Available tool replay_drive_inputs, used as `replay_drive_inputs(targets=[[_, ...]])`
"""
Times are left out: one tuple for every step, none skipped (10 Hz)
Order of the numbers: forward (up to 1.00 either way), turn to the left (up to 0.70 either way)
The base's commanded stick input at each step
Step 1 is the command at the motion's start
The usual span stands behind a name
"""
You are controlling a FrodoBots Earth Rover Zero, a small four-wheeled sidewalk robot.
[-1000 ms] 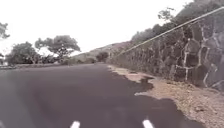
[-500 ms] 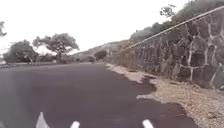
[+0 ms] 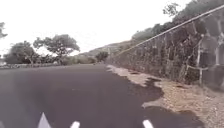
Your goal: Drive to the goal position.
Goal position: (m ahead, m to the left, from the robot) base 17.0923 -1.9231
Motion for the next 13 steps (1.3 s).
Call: replay_drive_inputs(targets=[[0.50,0.00],[0.50,0.00],[0.50,0.00],[0.50,0.00],[0.50,0.00],[0.50,0.00],[0.50,0.00],[0.50,0.00],[0.50,0.00],[0.50,0.00],[0.50,0.00],[0.50,0.00],[0.50,0.00]])
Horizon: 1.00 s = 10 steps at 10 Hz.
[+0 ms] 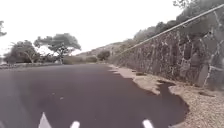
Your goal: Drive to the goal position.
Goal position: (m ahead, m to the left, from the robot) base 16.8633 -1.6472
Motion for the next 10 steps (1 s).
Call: replay_drive_inputs(targets=[[0.50,-0.20],[0.50,-0.50],[0.50,-0.50],[0.50,-0.50],[0.50,0.00],[0.50,0.00],[0.50,0.00],[0.50,0.00],[0.50,0.00],[0.50,0.00]])
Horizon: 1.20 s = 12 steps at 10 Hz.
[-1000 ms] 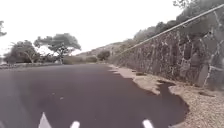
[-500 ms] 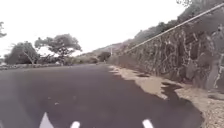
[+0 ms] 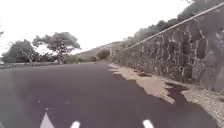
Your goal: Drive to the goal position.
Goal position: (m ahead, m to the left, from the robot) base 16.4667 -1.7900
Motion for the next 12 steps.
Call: replay_drive_inputs(targets=[[0.50,0.00],[0.50,0.00],[0.50,0.00],[0.50,0.00],[0.50,0.00],[0.50,0.00],[0.50,0.00],[0.50,0.00],[0.50,0.00],[0.50,0.00],[0.50,0.00],[0.50,0.00]])
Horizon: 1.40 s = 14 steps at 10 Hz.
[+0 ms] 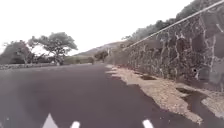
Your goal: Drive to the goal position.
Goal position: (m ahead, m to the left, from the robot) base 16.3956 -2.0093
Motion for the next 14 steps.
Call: replay_drive_inputs(targets=[[0.50,0.00],[0.50,0.00],[0.50,0.00],[0.50,0.00],[0.50,0.00],[0.50,0.00],[0.50,0.00],[0.50,0.00],[0.50,0.00],[0.50,0.00],[0.50,0.00],[0.50,0.00],[0.50,0.00],[0.50,0.00]])
